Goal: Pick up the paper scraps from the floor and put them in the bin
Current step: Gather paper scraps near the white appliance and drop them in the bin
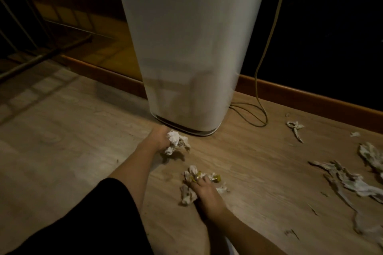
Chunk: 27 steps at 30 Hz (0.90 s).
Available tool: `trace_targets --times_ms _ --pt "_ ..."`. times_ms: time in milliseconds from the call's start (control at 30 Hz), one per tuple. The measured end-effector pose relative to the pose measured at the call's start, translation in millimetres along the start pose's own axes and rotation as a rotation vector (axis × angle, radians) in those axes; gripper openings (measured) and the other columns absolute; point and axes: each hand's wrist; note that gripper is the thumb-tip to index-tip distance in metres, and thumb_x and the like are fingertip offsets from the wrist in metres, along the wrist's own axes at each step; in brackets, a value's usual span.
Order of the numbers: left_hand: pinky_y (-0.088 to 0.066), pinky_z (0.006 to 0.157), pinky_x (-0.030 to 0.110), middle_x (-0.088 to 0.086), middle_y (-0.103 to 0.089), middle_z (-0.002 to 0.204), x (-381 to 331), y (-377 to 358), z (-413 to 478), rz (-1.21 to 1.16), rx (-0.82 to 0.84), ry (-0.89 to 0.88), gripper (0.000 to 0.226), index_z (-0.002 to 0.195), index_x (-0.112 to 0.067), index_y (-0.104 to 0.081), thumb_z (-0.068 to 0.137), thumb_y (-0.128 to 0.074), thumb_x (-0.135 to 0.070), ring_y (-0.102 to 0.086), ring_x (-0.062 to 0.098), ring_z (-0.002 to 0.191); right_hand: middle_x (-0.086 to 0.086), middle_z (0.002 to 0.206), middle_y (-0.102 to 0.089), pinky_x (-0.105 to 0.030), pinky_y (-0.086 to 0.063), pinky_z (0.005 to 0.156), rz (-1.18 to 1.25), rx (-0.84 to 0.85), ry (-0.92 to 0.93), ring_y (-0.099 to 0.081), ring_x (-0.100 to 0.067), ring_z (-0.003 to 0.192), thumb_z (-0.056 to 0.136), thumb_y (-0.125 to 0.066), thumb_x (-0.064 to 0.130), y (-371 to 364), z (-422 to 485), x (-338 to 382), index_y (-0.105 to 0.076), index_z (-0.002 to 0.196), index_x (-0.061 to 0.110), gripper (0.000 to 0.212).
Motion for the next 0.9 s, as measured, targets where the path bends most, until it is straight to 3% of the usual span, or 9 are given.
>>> trace_targets --times_ms 133,333,433,567,700,900 --pt "-0.048 0.091 0.04 0.025 -0.063 0.114 -22 -9 2 0.035 0.063 -0.076 0.027 0.106 0.001 -0.062 0.08 -0.056 -0.004 -0.057 0.038 0.109 -0.016 0.138 -0.044 -0.034 -0.031 0.088 0.009 -0.016 -0.135 -0.04 -0.032 0.116 0.07 -0.047 -0.008 34 0 -25 -0.037 0.139 0.02 0.075" --pt "-0.047 0.09 0.039 0.023 -0.063 0.114 -83 -34 12 0.149 0.175 -0.226 0.028 0.105 -0.001 -0.062 0.079 -0.052 0.003 -0.056 0.037 0.112 -0.027 0.104 -0.059 -0.031 -0.031 0.075 -0.076 0.02 -0.151 -0.05 -0.038 0.1 0.066 -0.051 0.007 137 -11 -83 -0.061 0.114 0.005 0.049" --pt "-0.043 0.098 0.038 0.022 -0.056 0.127 -155 -52 12 0.15 0.176 -0.344 0.043 0.123 -0.002 -0.053 0.081 -0.052 0.003 -0.05 0.036 0.12 -0.024 0.1 -0.06 -0.036 -0.035 0.074 -0.16 0.061 -0.134 -0.05 -0.035 0.097 0.072 -0.052 0.003 204 -36 -113 -0.062 0.106 0.004 0.036" --pt "-0.045 0.097 0.038 0.021 -0.056 0.129 -268 -91 0 0.165 0.144 -0.473 0.044 0.126 -0.006 -0.052 0.082 -0.053 0.0 -0.051 0.034 0.12 -0.025 0.096 -0.063 -0.034 -0.035 0.068 -0.159 0.082 -0.205 -0.057 -0.033 0.091 0.073 -0.06 0.0 278 -91 -159 -0.061 0.101 -0.003 0.028" --pt "-0.048 0.091 0.039 0.02 -0.059 0.122 -383 -147 -12 0.18 0.184 -0.578 0.035 0.115 -0.006 -0.058 0.081 -0.054 0.002 -0.056 0.035 0.112 -0.024 0.111 -0.061 -0.041 -0.044 0.081 -0.122 -0.098 -0.411 -0.055 -0.034 0.105 0.077 -0.059 -0.005 323 -169 -212 -0.057 0.111 -0.001 0.035" --pt "-0.054 0.085 0.04 0.017 -0.064 0.111 -561 -251 -34 0.185 0.245 -0.76 0.029 0.104 -0.008 -0.062 0.077 -0.056 -0.001 -0.06 0.034 0.104 -0.024 0.119 -0.054 -0.039 -0.04 0.095 -0.08 -0.354 -0.689 -0.048 -0.039 0.114 0.074 -0.06 -0.006 347 -318 -324 -0.056 0.119 0.002 0.046"
Point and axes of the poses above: each hand's wrist, its own z-axis towards the middle knuckle, its own y-axis out of the back of the hand, x = y × z
